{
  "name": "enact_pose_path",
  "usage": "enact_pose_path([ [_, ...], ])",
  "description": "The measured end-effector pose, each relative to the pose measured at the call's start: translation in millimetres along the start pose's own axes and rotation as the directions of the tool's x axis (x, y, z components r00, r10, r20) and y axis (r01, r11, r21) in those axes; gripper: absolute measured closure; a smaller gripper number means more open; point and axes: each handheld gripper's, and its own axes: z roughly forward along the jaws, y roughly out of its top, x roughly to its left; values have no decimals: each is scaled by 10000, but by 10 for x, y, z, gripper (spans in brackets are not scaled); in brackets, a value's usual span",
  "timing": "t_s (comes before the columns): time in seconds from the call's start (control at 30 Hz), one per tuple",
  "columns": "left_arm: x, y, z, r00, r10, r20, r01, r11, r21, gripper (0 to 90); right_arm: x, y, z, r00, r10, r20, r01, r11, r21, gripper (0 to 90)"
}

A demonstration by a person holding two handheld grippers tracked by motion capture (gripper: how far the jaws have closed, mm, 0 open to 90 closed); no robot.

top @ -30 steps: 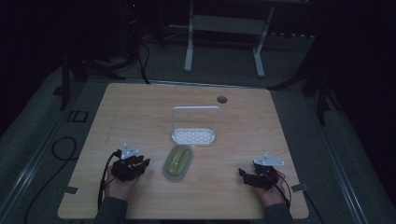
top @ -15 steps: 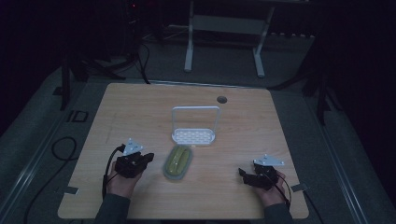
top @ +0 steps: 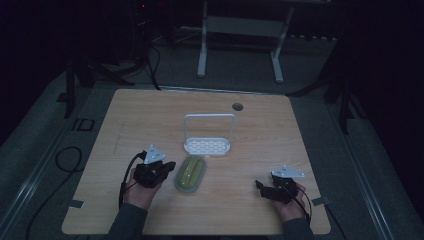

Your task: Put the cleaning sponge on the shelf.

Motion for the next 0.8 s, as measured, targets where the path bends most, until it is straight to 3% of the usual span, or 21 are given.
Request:
enact_pose_path([
  [0.57,-318,201,272,9946,743,720,-766,9966,290,899,1,-1,-1,10000,9,-2,-9,10000,5,261],
  [0.8,-384,201,365,9909,706,1145,-750,9966,344,898,2,-1,-1,10000,16,-3,-16,10000,5,261],
])
